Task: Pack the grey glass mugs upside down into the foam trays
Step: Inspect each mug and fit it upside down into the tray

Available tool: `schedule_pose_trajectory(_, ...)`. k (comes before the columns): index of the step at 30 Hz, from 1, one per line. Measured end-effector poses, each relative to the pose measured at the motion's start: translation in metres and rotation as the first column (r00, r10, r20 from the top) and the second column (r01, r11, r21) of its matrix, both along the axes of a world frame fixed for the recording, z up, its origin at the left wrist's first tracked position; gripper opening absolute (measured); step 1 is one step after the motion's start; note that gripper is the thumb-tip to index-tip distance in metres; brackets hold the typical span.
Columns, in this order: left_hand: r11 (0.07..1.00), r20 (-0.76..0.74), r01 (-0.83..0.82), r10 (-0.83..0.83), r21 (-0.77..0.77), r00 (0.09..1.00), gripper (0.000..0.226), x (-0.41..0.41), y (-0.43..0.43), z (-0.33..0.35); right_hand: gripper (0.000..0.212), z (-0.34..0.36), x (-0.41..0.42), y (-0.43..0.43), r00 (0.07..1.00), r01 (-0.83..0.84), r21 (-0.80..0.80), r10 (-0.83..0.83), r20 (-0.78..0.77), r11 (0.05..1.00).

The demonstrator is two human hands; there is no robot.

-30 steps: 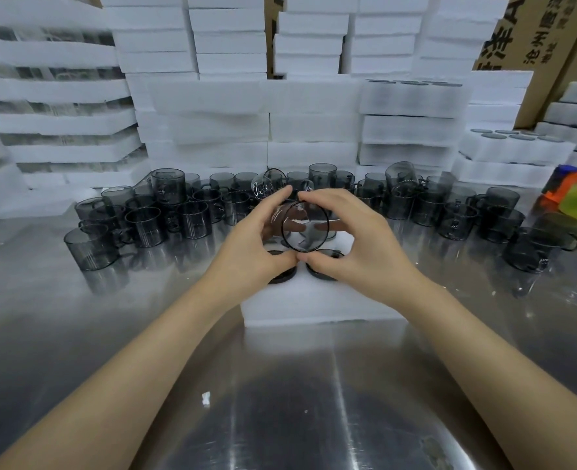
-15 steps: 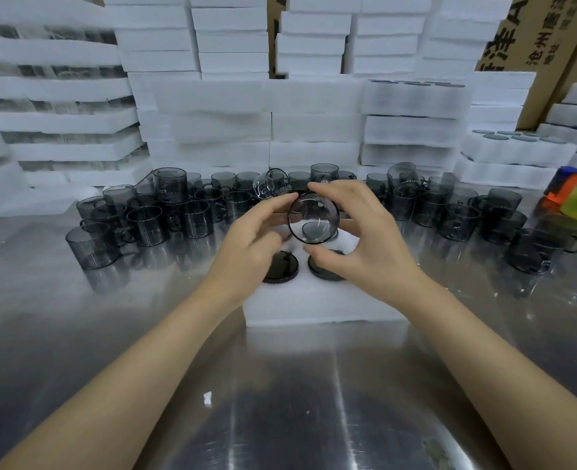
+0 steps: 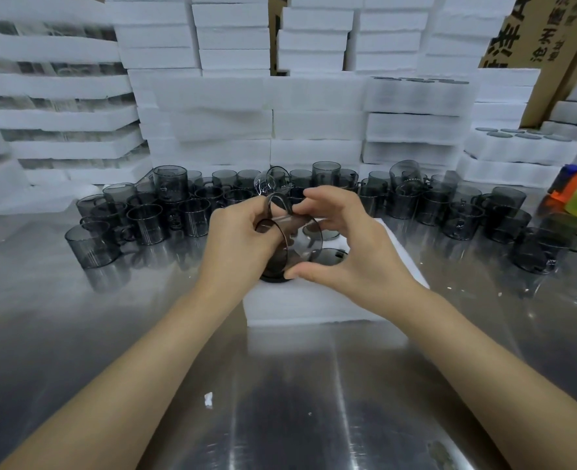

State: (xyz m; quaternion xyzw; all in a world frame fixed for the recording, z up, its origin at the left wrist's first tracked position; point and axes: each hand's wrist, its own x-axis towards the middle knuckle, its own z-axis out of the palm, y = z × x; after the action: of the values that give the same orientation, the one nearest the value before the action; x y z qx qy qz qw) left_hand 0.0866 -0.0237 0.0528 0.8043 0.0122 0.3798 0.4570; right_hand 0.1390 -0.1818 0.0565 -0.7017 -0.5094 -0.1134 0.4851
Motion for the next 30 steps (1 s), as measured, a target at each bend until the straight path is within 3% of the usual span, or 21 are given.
schedule_pose_trajectory(6,0.998,-0.026,-0.010,0.012,0.062,1.000,0.028,0.000,0.000,0.002,0.074,0.000,0.002,-0.001,1.000,-0.003,0.021,0.003,0.015,1.000)
schedule_pose_trajectory(10,0.997,-0.116,0.061,-0.067,-0.057,0.991,0.008,0.001,-0.001,0.002,0.063,-0.003,0.006,0.001,0.998,0.022,0.019,-0.023,0.064,1.000)
schedule_pose_trajectory(15,0.981,-0.244,0.131,-0.164,-0.144,0.956,0.034,0.002,-0.002,0.004,0.051,-0.003,0.011,0.001,0.978,0.001,0.071,-0.016,0.209,0.997)
schedule_pose_trajectory(21,0.951,-0.210,0.240,-0.279,-0.194,0.937,0.024,-0.001,-0.001,0.004,0.056,-0.008,0.016,0.006,0.933,0.021,0.039,-0.033,0.359,0.999)
schedule_pose_trajectory(30,0.979,-0.232,0.166,-0.189,-0.118,0.954,0.026,-0.004,-0.003,0.005,0.057,-0.013,0.020,0.009,0.869,0.028,-0.014,-0.018,0.494,1.000)
